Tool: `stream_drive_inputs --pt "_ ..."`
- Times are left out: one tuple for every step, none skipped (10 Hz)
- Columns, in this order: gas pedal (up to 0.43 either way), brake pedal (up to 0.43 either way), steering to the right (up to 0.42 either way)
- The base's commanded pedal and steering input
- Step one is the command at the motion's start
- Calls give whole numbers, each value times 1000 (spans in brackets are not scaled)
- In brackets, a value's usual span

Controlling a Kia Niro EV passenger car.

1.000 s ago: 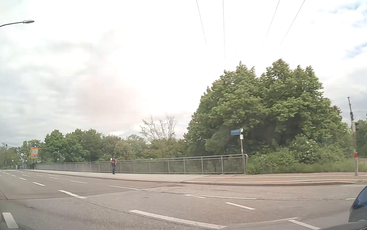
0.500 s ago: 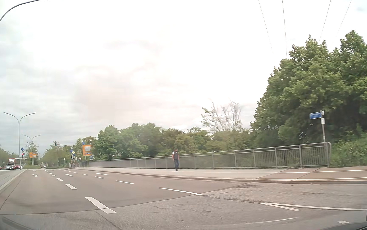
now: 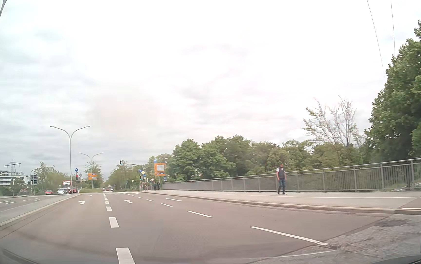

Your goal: Follow the waypoints while adhering to traffic rules and regulations

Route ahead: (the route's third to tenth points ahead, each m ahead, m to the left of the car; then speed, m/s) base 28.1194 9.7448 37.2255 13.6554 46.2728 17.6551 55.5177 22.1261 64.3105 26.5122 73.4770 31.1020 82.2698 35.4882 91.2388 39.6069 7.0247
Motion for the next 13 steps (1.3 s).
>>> stream_drive_inputs --pt "138 0 -237" --pt "177 0 -219" --pt "197 0 -206" --pt "220 0 -198" --pt "240 0 -193" --pt "248 0 -190" --pt "260 0 -186" --pt "260 0 -180" --pt "260 0 -168" --pt "260 0 -154" --pt "268 0 -134" --pt "268 0 -106" --pt "268 0 -79"
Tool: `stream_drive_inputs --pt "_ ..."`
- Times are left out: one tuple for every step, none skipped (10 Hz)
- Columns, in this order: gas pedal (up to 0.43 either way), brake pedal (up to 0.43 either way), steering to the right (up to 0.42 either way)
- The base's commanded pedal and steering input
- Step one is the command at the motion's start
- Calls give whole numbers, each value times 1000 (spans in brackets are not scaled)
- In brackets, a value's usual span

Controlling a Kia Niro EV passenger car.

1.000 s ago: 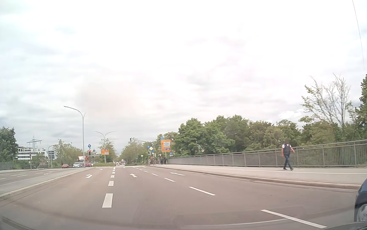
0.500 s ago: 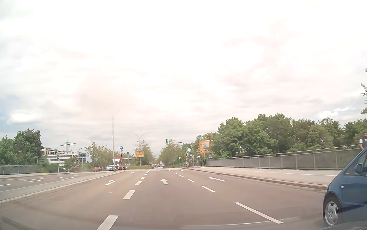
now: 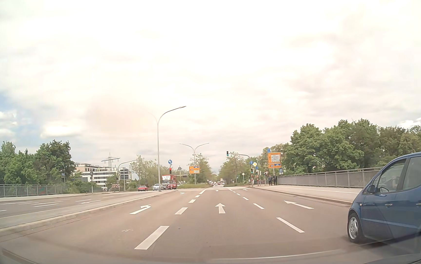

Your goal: Follow the waypoints while adhering to traffic rules and regulations

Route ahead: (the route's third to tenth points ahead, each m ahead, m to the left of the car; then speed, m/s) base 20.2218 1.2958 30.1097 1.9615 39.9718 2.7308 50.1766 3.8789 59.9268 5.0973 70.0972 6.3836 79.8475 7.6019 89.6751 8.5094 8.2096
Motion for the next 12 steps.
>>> stream_drive_inputs --pt "268 0 -65" --pt "268 0 -63" --pt "248 0 -66" --pt "248 0 -67" --pt "248 0 -64" --pt "248 0 -59" --pt "260 0 -51" --pt "260 0 -43" --pt "260 0 -34" --pt "260 0 -26" --pt "260 0 -21" --pt "260 0 -15"
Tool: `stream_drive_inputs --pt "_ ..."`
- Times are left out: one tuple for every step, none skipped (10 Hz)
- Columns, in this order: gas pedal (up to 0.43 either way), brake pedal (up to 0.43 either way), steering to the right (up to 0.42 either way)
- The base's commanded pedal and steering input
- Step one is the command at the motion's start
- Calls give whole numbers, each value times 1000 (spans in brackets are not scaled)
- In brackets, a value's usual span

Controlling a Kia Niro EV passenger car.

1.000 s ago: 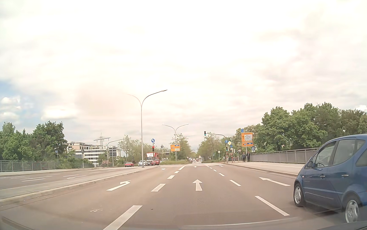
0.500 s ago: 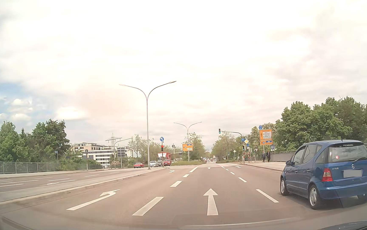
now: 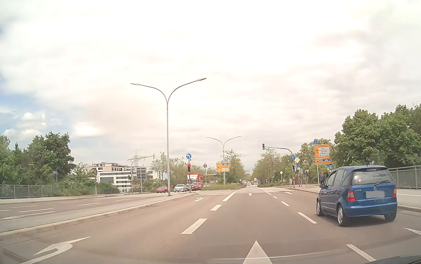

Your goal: Follow the waypoints while adhering to traffic rules and regulations

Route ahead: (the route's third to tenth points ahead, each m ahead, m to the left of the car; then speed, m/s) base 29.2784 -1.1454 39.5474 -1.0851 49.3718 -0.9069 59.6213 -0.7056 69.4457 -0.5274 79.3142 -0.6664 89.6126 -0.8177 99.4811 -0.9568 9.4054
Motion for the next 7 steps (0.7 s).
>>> stream_drive_inputs --pt "260 0 -11" --pt "248 0 -8" --pt "248 0 -8" --pt "248 0 -8" --pt "248 0 -7" --pt "248 0 -6" --pt "248 0 -6"
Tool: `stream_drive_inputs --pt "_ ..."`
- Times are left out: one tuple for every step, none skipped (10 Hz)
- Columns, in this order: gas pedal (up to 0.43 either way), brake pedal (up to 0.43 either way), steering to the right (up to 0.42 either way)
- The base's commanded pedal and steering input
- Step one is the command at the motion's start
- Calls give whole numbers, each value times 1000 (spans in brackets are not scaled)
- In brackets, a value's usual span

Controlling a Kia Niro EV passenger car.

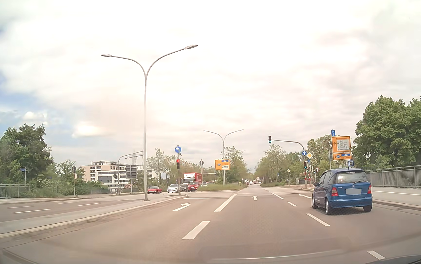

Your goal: Follow the waypoints while adhering to traffic rules and regulations

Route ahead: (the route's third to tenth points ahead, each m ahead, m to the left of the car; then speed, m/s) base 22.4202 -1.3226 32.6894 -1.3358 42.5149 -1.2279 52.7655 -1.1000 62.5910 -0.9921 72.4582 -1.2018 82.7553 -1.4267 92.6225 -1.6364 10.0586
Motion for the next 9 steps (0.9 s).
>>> stream_drive_inputs --pt "248 0 -6" --pt "248 0 -3" --pt "248 0 1" --pt "248 0 5" --pt "248 0 7" --pt "248 0 7" --pt "248 0 7" --pt "248 0 7" --pt "248 0 7"
